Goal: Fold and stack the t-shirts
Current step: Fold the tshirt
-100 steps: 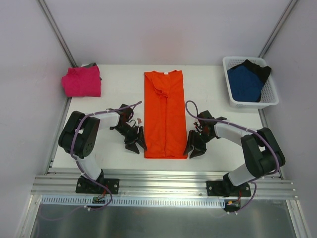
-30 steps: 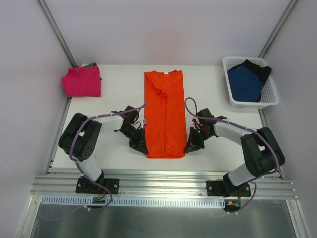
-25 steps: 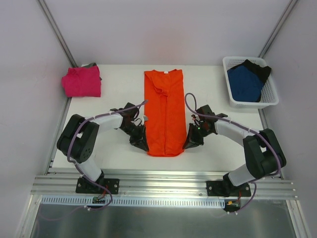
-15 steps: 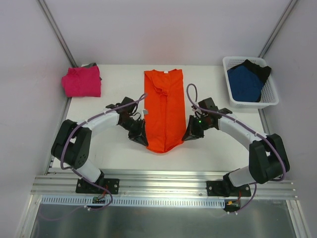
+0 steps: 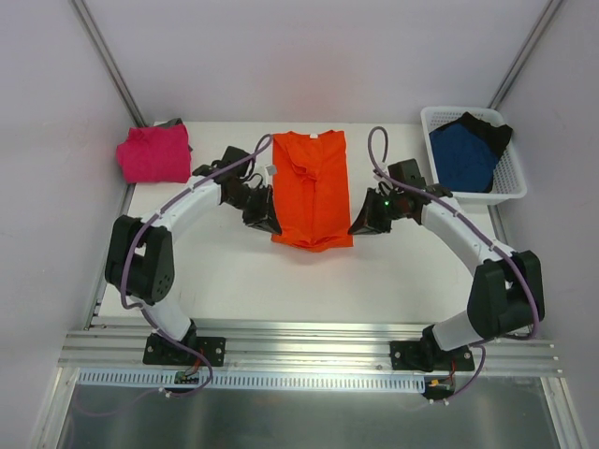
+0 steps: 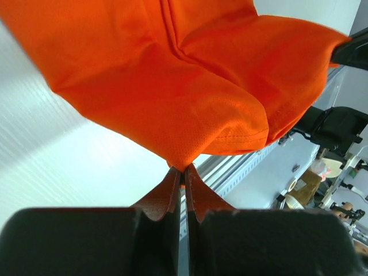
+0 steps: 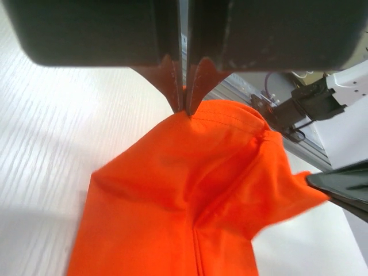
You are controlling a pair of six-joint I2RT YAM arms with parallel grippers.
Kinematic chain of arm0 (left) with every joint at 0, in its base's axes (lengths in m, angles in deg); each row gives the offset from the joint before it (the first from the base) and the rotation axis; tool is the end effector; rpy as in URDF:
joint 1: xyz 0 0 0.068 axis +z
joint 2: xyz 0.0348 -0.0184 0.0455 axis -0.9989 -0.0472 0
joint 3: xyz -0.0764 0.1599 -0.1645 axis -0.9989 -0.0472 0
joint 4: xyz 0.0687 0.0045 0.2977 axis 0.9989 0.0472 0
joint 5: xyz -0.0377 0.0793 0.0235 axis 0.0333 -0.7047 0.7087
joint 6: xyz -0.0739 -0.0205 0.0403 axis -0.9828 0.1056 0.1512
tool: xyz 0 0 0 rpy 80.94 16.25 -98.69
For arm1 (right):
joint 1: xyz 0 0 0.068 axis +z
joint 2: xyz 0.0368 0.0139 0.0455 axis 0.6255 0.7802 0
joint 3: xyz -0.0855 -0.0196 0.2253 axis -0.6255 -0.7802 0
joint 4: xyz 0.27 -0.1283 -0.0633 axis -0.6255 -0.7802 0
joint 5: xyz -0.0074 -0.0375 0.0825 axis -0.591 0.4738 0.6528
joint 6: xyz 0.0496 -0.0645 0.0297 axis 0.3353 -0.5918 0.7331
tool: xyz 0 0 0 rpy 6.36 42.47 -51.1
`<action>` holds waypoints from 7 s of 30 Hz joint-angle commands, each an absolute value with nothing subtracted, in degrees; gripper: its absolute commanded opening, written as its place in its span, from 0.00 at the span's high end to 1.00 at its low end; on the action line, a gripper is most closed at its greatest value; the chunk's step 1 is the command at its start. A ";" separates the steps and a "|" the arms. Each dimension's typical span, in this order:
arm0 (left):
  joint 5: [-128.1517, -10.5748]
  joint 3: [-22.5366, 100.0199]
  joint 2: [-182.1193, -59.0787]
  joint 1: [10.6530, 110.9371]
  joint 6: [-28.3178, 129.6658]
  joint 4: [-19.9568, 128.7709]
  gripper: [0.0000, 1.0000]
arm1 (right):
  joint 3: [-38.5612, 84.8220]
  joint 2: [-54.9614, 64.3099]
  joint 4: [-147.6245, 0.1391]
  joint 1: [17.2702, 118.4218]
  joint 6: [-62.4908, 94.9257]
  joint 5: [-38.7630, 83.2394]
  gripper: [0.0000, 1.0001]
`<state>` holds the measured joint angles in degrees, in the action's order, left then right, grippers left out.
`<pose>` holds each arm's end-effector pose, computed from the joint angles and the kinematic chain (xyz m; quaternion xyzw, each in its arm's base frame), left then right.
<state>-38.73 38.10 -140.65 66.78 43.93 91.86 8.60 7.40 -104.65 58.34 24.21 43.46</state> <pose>0.3588 -0.1855 0.1660 0.1056 0.9074 -0.3858 0.1288 0.3358 0.1590 0.1723 -0.1152 0.9176 0.3146 0.2141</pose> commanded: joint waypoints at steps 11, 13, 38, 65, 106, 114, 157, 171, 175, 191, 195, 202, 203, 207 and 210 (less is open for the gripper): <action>-41.32 51.12 -151.36 70.24 47.49 93.34 1.00 | 24.48 20.71 -101.10 55.24 23.29 43.78 1.00; -42.11 52.52 -152.76 70.68 47.66 93.34 1.00 | 26.41 22.11 -101.01 55.24 23.20 43.69 1.00; -51.69 69.58 -164.46 72.27 51.88 92.63 1.00 | 42.59 37.23 -99.25 54.01 21.27 41.58 1.00; -59.42 83.38 -178.26 72.88 51.62 90.17 0.57 | 55.95 52.53 -100.39 54.19 18.72 37.98 0.75; -47.30 80.12 -175.35 71.56 46.61 89.91 0.05 | 44.97 46.81 -101.54 61.84 23.91 40.00 0.33; -46.69 82.59 -177.73 71.39 46.08 89.12 0.05 | 45.84 49.36 -101.54 62.10 23.90 40.00 0.33; -46.95 65.72 -160.68 77.45 47.84 89.90 0.01 | 36.79 34.77 -103.21 55.69 21.27 37.53 0.33; -41.86 58.33 -165.69 79.21 43.80 91.23 0.05 | 33.11 38.46 -105.40 54.19 22.15 39.29 0.34; -40.28 58.68 -167.27 79.21 42.48 91.05 0.22 | 32.75 39.78 -105.40 54.19 22.06 39.64 0.35; -38.07 54.30 -167.98 79.21 39.67 89.65 0.66 | 35.39 44.09 -103.65 57.26 23.20 43.07 0.67; -37.46 51.74 -167.19 79.12 38.88 89.21 0.90 | 35.91 44.44 -103.65 57.79 23.55 43.07 0.62; -36.23 46.12 -163.59 79.03 38.17 89.12 1.00 | 35.13 42.87 -104.44 57.44 23.47 42.37 0.57; -36.32 45.24 -163.32 79.03 38.08 89.12 1.00 | 34.69 42.34 -104.44 57.35 23.55 42.37 0.57; -36.58 43.83 -161.56 79.03 38.43 89.12 1.00 | 31.27 39.97 -104.26 57.09 23.64 42.63 0.58; -36.75 43.04 -160.42 79.03 38.44 89.12 1.00 | 28.63 37.86 -103.82 57.09 23.47 43.60 0.62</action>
<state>-37.20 44.02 -164.63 78.78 38.72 88.43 30.89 42.94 -103.45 57.33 22.94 42.08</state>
